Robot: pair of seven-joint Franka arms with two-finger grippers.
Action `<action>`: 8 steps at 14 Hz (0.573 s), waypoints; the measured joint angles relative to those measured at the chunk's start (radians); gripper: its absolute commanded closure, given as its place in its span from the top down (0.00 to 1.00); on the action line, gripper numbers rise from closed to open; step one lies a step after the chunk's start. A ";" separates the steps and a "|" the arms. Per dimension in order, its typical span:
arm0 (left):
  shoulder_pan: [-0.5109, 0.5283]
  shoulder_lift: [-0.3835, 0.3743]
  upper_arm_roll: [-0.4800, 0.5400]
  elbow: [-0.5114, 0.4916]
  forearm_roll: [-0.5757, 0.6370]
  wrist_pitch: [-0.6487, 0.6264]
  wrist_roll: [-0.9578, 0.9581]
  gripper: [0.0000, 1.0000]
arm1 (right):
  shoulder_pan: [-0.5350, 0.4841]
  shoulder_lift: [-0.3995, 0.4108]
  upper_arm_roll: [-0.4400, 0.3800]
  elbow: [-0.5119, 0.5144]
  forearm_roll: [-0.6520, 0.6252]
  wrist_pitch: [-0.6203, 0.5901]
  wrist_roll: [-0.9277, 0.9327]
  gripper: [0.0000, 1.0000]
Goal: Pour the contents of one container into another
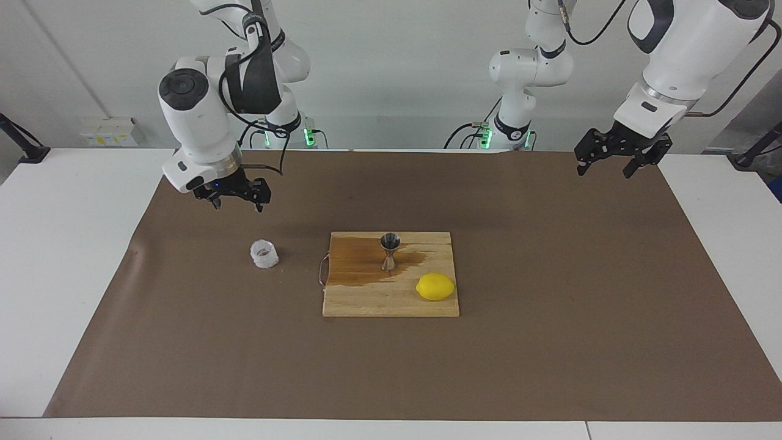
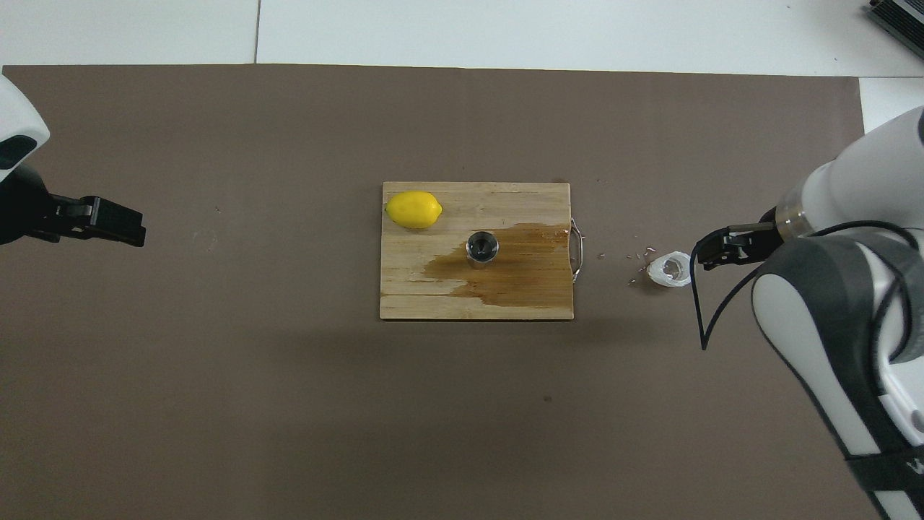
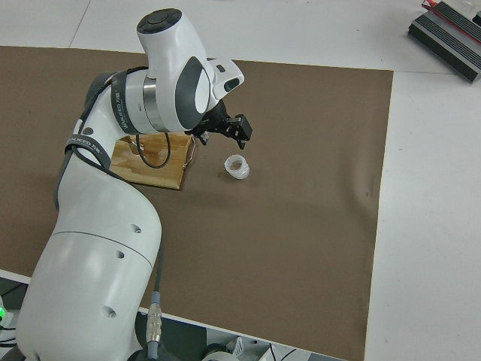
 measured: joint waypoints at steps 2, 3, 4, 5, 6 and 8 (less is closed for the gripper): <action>0.000 0.000 0.000 0.000 0.000 0.000 0.000 1.00 | -0.010 -0.006 -0.003 0.168 0.051 -0.158 0.030 1.00; 0.000 0.000 0.000 0.000 0.000 0.000 0.000 1.00 | -0.013 -0.011 -0.003 0.228 0.059 -0.203 0.044 1.00; 0.000 0.000 0.000 0.000 0.000 0.000 0.000 1.00 | -0.013 -0.017 -0.003 0.260 0.060 -0.223 0.053 1.00; 0.000 0.000 0.000 0.000 0.000 0.000 0.000 1.00 | -0.013 -0.022 -0.003 0.271 0.060 -0.227 0.054 1.00; 0.000 0.000 0.000 0.000 0.000 0.000 0.000 1.00 | -0.013 -0.023 -0.003 0.271 0.061 -0.227 0.054 1.00; 0.000 0.000 0.000 0.000 0.000 0.000 0.000 1.00 | -0.013 -0.015 -0.002 0.270 0.062 -0.227 0.054 1.00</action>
